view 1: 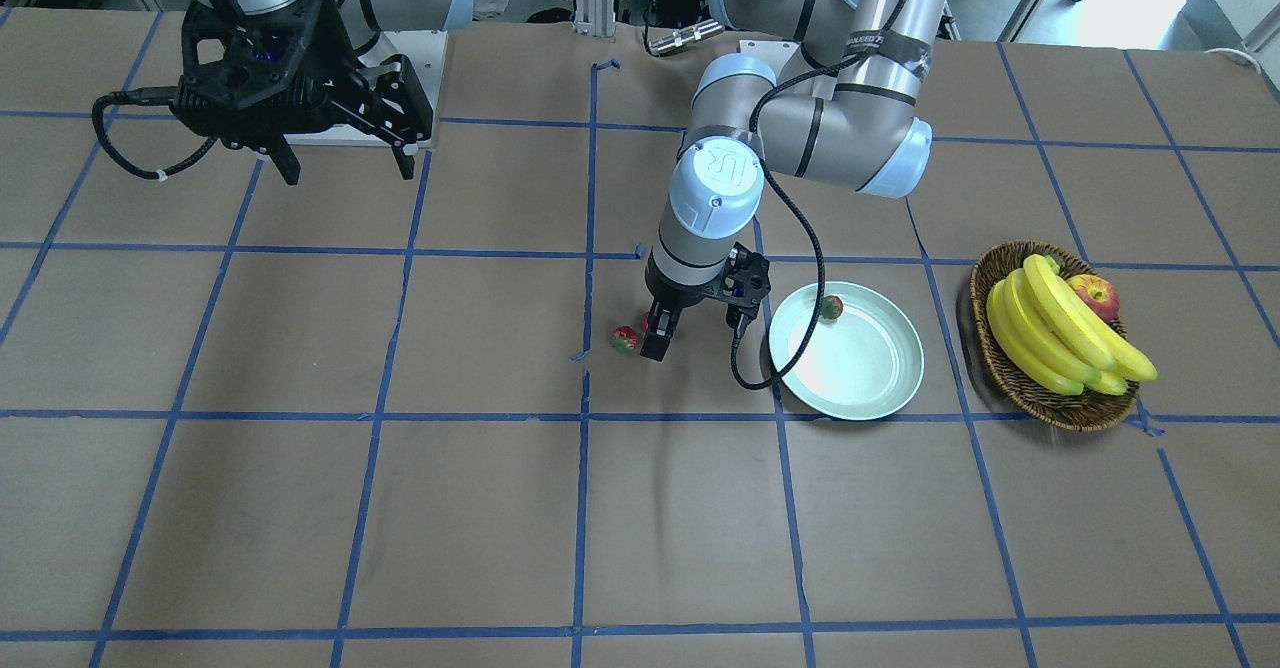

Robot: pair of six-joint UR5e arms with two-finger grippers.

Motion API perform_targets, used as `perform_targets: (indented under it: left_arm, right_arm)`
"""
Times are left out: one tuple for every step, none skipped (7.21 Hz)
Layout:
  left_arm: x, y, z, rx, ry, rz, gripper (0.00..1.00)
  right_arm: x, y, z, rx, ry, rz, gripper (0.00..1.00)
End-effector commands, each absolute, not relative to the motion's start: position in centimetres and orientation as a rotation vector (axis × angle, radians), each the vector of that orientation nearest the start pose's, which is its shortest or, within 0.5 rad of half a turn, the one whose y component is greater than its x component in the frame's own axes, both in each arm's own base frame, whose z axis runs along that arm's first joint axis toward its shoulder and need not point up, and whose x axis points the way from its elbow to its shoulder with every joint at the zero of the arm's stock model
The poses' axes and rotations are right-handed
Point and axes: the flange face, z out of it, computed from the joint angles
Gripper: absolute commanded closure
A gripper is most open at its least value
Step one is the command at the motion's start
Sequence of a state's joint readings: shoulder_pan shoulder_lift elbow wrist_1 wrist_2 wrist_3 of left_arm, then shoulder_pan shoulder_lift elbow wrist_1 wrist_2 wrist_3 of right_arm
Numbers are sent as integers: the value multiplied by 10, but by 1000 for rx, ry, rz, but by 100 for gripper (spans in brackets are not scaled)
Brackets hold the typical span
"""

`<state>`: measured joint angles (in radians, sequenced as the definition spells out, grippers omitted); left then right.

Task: Collect all strawberries into plate
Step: 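Move the left gripper back and grasp another strawberry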

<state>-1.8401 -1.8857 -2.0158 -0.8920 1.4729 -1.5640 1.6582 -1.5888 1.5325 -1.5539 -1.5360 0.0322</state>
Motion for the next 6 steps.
perform_targets:
  left_arm:
    - [-274,-445,172,-1918,2490,176,3]
    - [-275,-446,169,-1922,2491,173,19]
    - [-275,-447,168,-1923,2491,180,44]
    - [-276,-447,168,-1913,2506,192,85]
    - [-276,-447,169,-1905,2516,189,100]
    - [-276,-449,176,-1861,2563,170,100]
  right_arm:
    - [179,-474,513,-87,3102,-56,0]
    - [179,-475,513,-87,3102,-56,0]
    - [179,-475,513,-87,3102,-56,0]
    - [179,-475,513,-89,3104,-56,0]
    - [179,-475,515,-89,3104,-61,0]
    - [179,-475,515,-89,3104,-61,0]
